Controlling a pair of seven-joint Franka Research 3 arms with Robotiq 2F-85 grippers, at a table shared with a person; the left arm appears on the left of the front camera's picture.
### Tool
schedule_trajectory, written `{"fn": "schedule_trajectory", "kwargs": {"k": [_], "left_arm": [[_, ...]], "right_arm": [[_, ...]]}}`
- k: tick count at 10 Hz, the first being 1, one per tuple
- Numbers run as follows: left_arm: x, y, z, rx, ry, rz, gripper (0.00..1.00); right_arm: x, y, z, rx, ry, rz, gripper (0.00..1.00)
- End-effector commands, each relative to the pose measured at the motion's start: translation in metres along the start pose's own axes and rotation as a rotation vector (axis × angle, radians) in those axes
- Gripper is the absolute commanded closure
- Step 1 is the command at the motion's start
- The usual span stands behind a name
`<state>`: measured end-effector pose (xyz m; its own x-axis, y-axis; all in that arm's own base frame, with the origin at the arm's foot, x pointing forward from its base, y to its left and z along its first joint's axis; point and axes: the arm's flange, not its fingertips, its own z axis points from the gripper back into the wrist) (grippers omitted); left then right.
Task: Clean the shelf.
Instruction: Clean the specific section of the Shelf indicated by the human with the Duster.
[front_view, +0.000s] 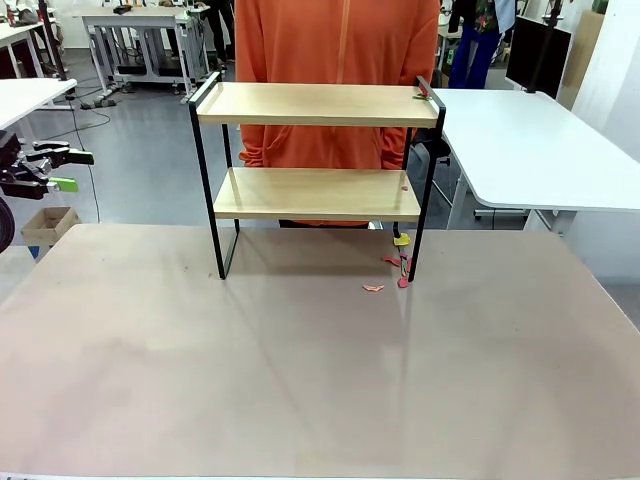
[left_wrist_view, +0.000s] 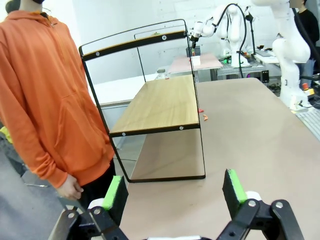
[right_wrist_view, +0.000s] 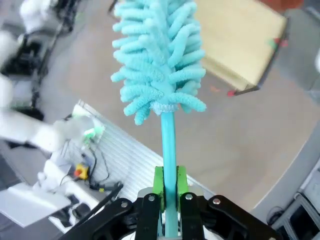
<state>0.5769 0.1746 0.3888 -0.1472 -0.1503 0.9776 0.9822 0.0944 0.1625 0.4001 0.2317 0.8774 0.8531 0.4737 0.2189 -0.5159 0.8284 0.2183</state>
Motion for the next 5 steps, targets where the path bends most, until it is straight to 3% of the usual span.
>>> {"fn": "schedule_trajectory", "kwargs": {"k": [1, 5], "left_arm": [[0.003, -0.002, 0.001, 0.001, -0.004, -0.004, 0.0], [0.003, -0.002, 0.001, 0.001, -0.004, -0.004, 0.0]], "right_arm": [[-0.096, -0.013, -0.124, 0.033, 0.059, 0.107, 0.87], [-0.12, -0.004, -0.202, 0.066, 0.235, 0.277, 0.87]]}}
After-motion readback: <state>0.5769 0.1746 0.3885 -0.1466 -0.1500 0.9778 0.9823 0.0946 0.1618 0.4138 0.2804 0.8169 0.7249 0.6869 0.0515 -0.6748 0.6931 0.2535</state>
